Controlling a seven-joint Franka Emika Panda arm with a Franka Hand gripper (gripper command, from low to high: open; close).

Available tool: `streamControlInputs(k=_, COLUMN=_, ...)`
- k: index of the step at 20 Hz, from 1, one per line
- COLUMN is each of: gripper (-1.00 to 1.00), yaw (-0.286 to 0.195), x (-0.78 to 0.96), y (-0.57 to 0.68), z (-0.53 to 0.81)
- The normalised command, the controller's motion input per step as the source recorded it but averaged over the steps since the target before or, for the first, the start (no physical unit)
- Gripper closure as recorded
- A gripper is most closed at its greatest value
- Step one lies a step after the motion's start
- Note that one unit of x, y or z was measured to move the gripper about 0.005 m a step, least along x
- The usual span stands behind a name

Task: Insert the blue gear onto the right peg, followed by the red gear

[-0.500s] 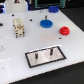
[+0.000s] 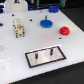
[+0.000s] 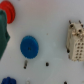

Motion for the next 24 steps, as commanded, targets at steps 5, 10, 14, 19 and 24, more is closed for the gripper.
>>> streamControlInputs(k=5, gripper=-1.00, yaw=0.000, x=-0.67, y=0.35, z=-0.27)
streamControlInputs(k=10, gripper=-1.00, yaw=0.000, x=-0.54, y=0.33, z=-0.40)
streamControlInputs(k=14, gripper=-1.00, yaw=0.000, x=-0.47, y=0.28, z=-0.49)
streamControlInputs(k=19, gripper=-1.00, yaw=0.000, x=-0.45, y=0.28, z=-0.46)
streamControlInputs(k=24, gripper=-1.00, yaw=0.000, x=-0.39, y=0.11, z=-0.43)
